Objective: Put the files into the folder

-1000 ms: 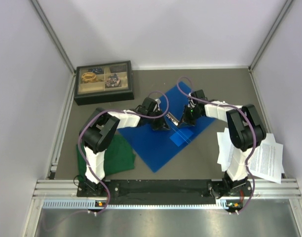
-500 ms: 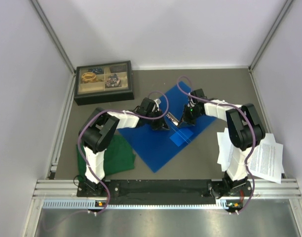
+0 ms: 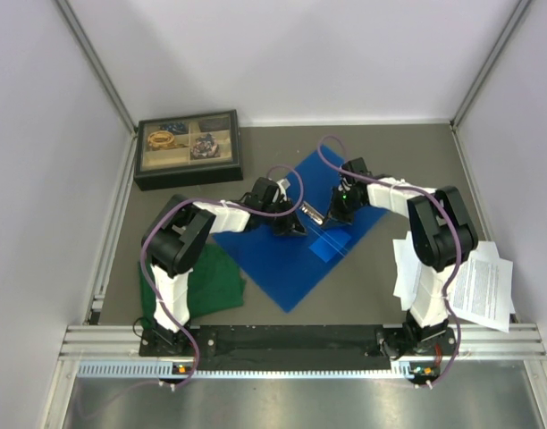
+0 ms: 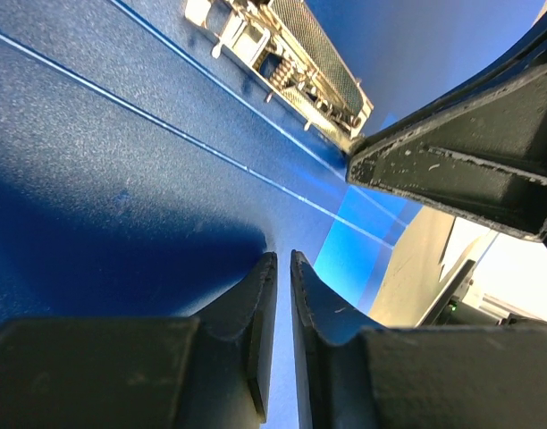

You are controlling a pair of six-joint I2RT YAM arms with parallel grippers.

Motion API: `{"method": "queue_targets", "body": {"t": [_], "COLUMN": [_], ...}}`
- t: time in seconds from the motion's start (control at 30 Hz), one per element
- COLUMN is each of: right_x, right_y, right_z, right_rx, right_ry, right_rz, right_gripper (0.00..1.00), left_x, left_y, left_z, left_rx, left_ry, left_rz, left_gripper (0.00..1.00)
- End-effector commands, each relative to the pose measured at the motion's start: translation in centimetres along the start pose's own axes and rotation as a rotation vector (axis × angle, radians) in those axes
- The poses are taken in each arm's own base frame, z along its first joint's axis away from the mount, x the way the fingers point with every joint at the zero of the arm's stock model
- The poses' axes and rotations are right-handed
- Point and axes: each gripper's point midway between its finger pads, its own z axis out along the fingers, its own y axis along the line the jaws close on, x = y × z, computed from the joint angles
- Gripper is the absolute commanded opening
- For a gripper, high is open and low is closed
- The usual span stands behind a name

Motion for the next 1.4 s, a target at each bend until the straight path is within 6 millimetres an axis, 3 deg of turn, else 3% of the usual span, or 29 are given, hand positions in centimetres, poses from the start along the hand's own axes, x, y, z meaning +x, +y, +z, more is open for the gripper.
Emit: {"method": "queue_targets", "body": {"t": [0.0,0.23,0.43,0.53,0.6,0.67,0.83,0.9,1.07,1.2,1.37], "right_x": [-4.3,-6.1,-6.2,-6.1,-6.1,-6.6,-6.7,-6.5,-6.2,-5.3,-4.1], "right_y": [-3.5,-0.8,0.5,3.0,4.7,5.9,8.3,8.9,9.2,9.7,8.7], "right_z": [-0.1,-2.1,-2.3,-2.6,-3.3,-3.9,-5.3,-5.9,-7.0,-6.9,-5.6], "right_rx": [0.198,0.133,0.074,-0.051,-0.132,-0.178,-0.279,-0.307,-0.360,-0.418,-0.407], "right_ry": [-0.170,-0.221,-0.211,-0.199,-0.199,-0.218,-0.211,-0.209,-0.205,-0.166,-0.119], "right_rz": [-0.040,-0.059,-0.072,-0.101,-0.117,-0.136,-0.181,-0.194,-0.218,-0.257,-0.286], "right_gripper": [0.00,0.00,0.00,0.00,0.00,0.05,0.37,0.47,0.61,0.68,0.77], "left_x": [4.5,4.5,4.5,4.4,4.1,3.5,1.2,-0.2,-1.4,-2.2,-3.9], "left_y": [7.9,8.3,8.3,7.9,6.5,4.8,-0.3,-2.5,-6.9,-8.7,-10.0], "left_z": [-0.1,0.1,0.1,0.1,0.1,0.0,-1.3,-2.4,-6.2,-9.6,-15.0], "left_rx": [-0.259,-0.281,-0.281,-0.269,-0.217,-0.154,-0.027,0.011,0.126,0.167,0.185], "left_ry": [0.104,0.105,0.104,0.102,0.098,0.093,0.082,0.051,0.012,-0.030,-0.142], "left_rz": [-0.056,-0.067,-0.063,-0.042,-0.010,0.014,0.072,0.101,0.162,0.190,0.220], "left_gripper": [0.20,0.19,0.19,0.28,0.34,0.44,0.55,0.61,0.69,0.73,0.77]}}
